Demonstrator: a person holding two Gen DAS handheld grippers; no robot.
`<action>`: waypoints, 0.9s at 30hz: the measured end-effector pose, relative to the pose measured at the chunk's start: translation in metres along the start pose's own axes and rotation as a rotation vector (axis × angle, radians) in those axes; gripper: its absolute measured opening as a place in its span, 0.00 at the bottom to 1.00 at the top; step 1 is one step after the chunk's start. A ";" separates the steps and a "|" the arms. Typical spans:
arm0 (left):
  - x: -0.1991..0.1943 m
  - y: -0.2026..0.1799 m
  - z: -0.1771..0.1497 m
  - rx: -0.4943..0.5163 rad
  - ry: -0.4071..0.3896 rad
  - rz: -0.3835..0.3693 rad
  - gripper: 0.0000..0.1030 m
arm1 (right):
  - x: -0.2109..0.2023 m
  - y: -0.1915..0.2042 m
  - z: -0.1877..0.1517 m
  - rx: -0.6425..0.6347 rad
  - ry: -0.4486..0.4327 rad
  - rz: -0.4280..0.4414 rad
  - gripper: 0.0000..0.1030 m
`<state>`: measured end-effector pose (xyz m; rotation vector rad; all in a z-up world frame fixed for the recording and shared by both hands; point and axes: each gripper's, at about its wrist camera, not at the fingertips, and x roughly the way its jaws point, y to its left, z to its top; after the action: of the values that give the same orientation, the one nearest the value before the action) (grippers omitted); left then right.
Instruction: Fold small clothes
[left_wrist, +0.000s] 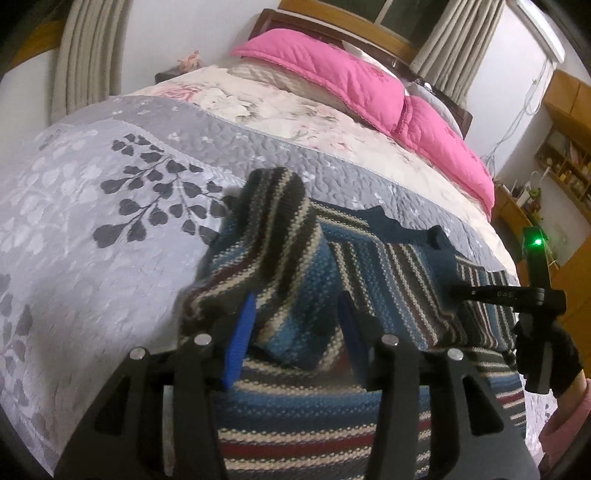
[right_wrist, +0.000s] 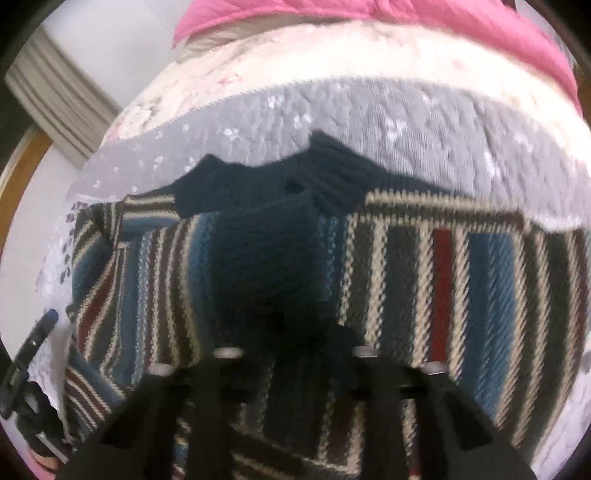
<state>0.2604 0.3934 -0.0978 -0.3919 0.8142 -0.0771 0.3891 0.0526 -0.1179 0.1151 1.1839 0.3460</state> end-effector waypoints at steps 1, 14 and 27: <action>-0.001 0.001 0.000 -0.002 -0.002 0.003 0.45 | -0.005 -0.002 -0.001 0.009 -0.016 0.027 0.10; 0.024 0.000 -0.006 -0.045 0.035 0.072 0.46 | -0.100 -0.043 -0.025 0.034 -0.225 0.071 0.08; 0.040 -0.019 -0.007 0.037 0.085 0.097 0.49 | -0.081 -0.083 -0.056 0.108 -0.192 0.020 0.22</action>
<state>0.2846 0.3650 -0.1224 -0.3152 0.9134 -0.0185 0.3274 -0.0573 -0.0902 0.2489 1.0120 0.2815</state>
